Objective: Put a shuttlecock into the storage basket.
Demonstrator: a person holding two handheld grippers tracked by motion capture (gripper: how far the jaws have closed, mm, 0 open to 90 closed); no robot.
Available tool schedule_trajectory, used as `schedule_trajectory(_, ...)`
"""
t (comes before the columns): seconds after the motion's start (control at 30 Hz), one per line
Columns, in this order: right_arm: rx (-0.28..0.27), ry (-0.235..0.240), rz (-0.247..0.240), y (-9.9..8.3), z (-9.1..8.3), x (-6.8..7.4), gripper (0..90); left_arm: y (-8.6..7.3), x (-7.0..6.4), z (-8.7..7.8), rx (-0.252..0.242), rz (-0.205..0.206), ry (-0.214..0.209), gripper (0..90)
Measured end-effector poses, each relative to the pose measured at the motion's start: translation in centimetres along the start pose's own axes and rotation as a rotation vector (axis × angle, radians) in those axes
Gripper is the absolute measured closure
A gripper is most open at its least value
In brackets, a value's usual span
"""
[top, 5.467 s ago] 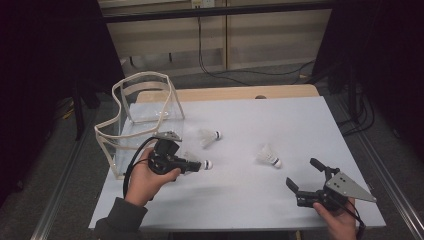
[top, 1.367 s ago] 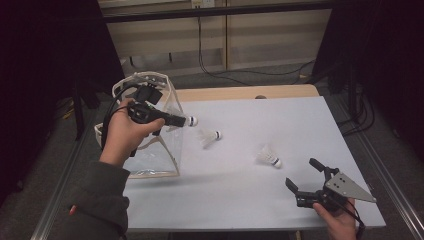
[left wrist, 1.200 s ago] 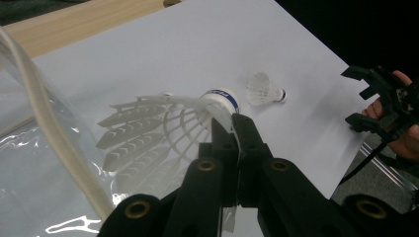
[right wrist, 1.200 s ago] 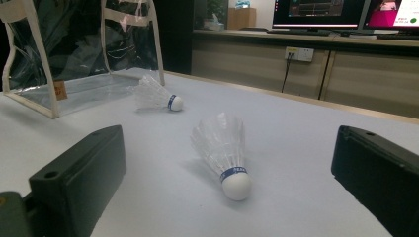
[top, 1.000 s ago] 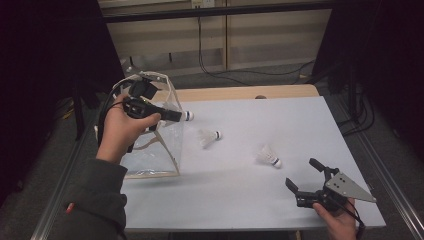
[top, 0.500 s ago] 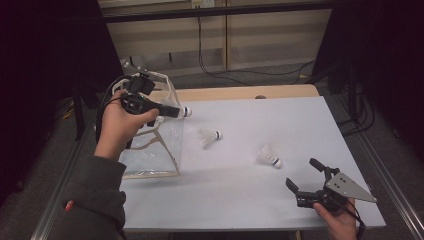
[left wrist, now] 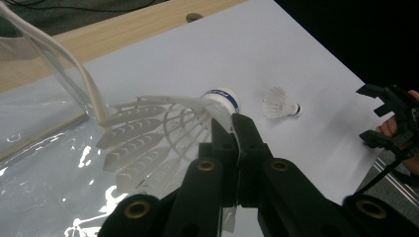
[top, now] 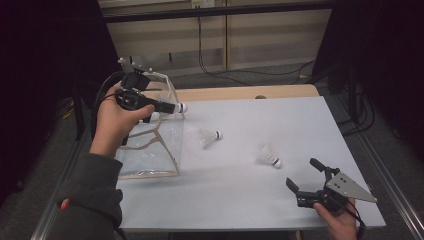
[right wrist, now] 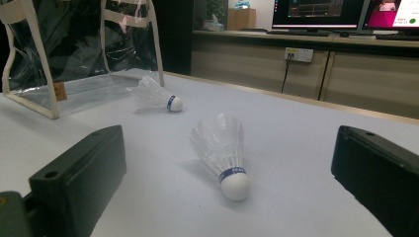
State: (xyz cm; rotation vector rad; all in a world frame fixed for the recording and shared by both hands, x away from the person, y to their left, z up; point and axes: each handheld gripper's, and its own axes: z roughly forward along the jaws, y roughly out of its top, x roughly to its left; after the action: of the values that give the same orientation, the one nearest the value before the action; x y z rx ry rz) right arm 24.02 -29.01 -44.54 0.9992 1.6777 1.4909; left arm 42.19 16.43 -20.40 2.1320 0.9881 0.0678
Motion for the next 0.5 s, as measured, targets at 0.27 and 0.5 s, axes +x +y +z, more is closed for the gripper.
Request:
schedule_trajectory(0.27, -0.001, 0.000, 0.001, 0.03, -0.02, 0.03, 0.6, 0.05, 0.35, -0.11, -0.004, -0.007, 0.009, 89.7)
schedule_trajectory(0.5, -0.001, -0.002, 0.000, 0.03, -0.04, -0.02, 0.7, 0.22, 0.37, -0.36, -0.006, -0.003, 0.016, 89.7)
